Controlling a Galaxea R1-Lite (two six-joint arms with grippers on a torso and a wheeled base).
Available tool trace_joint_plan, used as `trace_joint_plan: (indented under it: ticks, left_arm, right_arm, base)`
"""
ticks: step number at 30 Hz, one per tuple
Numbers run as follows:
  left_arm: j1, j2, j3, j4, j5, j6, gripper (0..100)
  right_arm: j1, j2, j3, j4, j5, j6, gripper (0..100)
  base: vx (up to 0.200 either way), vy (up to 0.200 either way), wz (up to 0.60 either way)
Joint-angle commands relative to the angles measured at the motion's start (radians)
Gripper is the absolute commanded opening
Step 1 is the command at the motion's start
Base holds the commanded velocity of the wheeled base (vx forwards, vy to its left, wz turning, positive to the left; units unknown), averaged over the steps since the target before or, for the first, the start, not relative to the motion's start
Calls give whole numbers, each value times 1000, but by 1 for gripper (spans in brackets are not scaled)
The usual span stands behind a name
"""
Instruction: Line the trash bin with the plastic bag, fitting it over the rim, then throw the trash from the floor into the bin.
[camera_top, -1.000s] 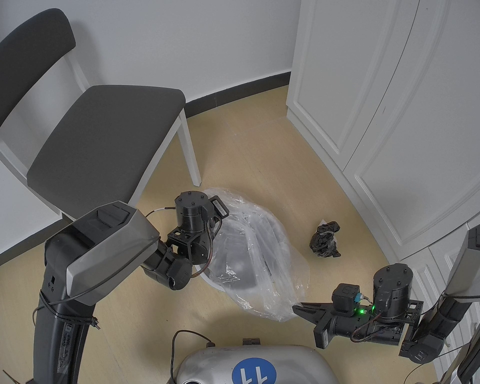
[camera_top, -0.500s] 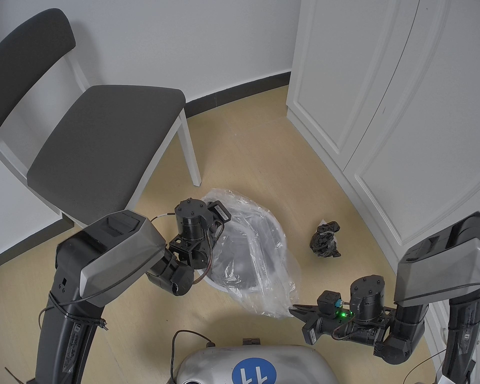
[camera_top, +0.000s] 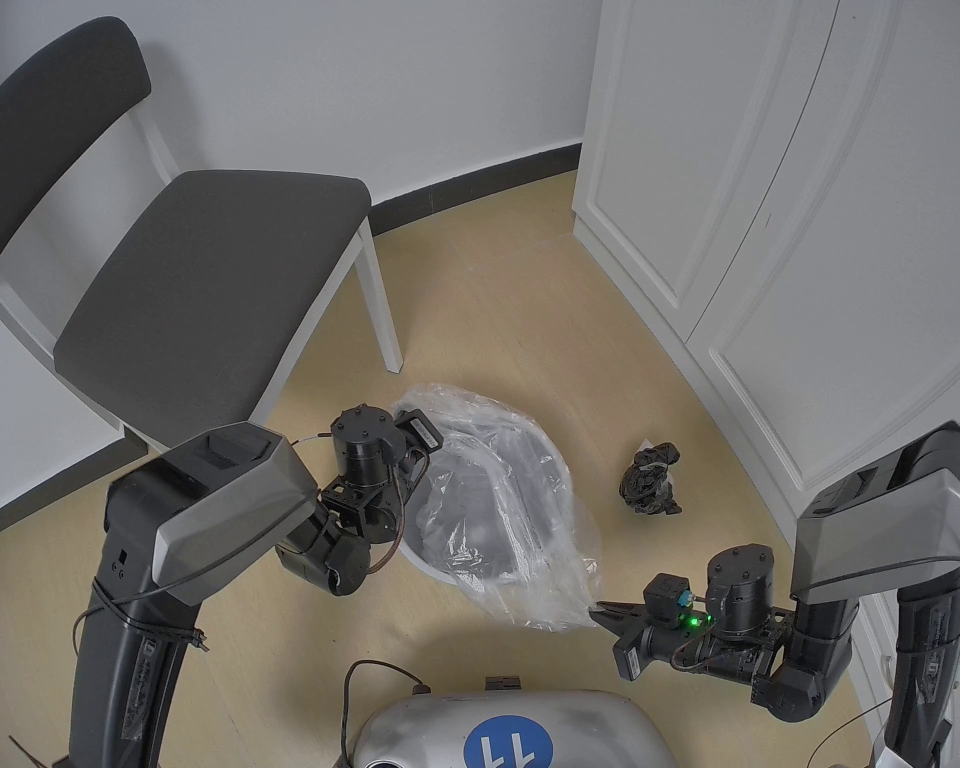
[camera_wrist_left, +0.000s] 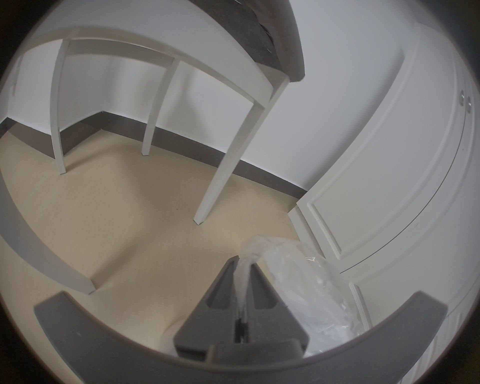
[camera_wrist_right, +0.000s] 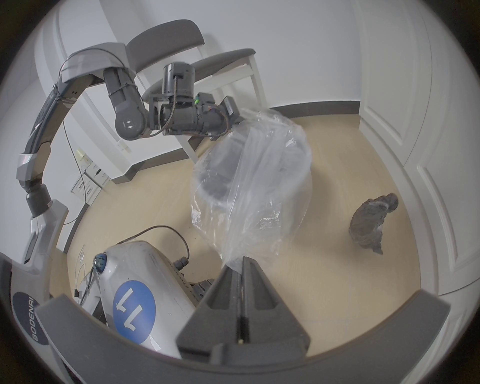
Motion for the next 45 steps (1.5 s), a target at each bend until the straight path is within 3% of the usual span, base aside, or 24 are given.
trace_joint_plan:
  ticks: [1,6,12,20,27,34,45]
  left_arm:
    - [30,-68,95,-38,-1,4,0]
    - [74,-125,289,-141,-26,25,0]
    - [85,-140,427,-261,-78,33,0]
    - [84,-183,555,-267,-81,39,0]
    - [82,-207,654,-285,-81,99,0]
    - [80,-267,783,-285,-92,113,0]
    - [91,-306,915,-287,-210,179,0]
  right_arm:
    - [-21,-80,22,-18,0,-2,0]
    - [-97,-115,18,-18,2,-39,0]
    - [-189,-111,-16,-18,2,-80,0]
    - [-277,-85,-114,-18,-9,-82,0]
    - [-298,-69,-205,-18,-72,-70,0]
    - [-329,-48,-318,17,-101,41,0]
    - [-369,-68,-413,186,-101,188,0]
  base:
    - [0,0,0]
    - [0,0,0]
    - [0,0,0]
    - [0,0,0]
    - [0,0,0]
    - [0,0,0]
    - [0,0,0]
